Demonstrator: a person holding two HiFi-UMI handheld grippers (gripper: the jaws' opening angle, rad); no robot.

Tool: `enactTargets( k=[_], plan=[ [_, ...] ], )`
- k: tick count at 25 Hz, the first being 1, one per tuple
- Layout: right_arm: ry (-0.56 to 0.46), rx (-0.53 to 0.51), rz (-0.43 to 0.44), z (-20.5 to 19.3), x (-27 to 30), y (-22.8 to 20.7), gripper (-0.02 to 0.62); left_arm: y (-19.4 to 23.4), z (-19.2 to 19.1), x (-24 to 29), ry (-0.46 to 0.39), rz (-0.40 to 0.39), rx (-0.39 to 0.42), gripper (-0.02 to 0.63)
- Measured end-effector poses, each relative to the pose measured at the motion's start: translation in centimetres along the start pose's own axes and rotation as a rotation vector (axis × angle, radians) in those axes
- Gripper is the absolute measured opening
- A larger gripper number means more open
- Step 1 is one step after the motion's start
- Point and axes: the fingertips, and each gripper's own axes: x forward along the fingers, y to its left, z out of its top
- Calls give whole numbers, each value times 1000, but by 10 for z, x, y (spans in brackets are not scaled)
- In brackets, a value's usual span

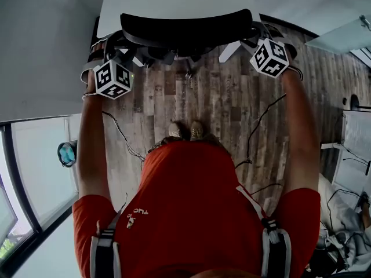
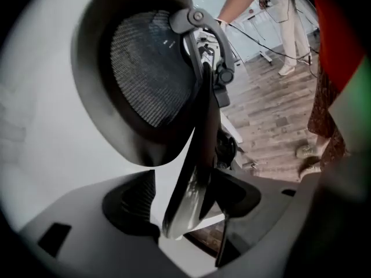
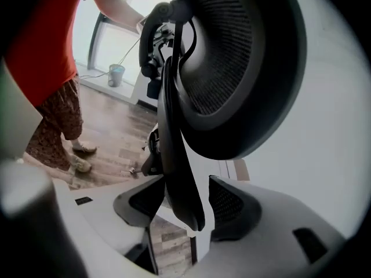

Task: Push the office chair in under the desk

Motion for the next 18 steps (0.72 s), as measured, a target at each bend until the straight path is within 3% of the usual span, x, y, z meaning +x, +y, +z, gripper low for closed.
enactTargets(
  k=[5,9,13,18],
  plan=[
    [-93,130,-124,12,-39,-3,236,8,8,-40,-97,89,-181,292],
    [-279,336,-228,38,-75,3,236,12,36,-79,-278,146,-400,291],
    [-506,526,-260,76,-106,21,215,4,76,-111,-458,124,-625,285],
    [-768,711,-249,131,-132,38,156,-4,120,-138,-703,74,-843,187]
  ],
)
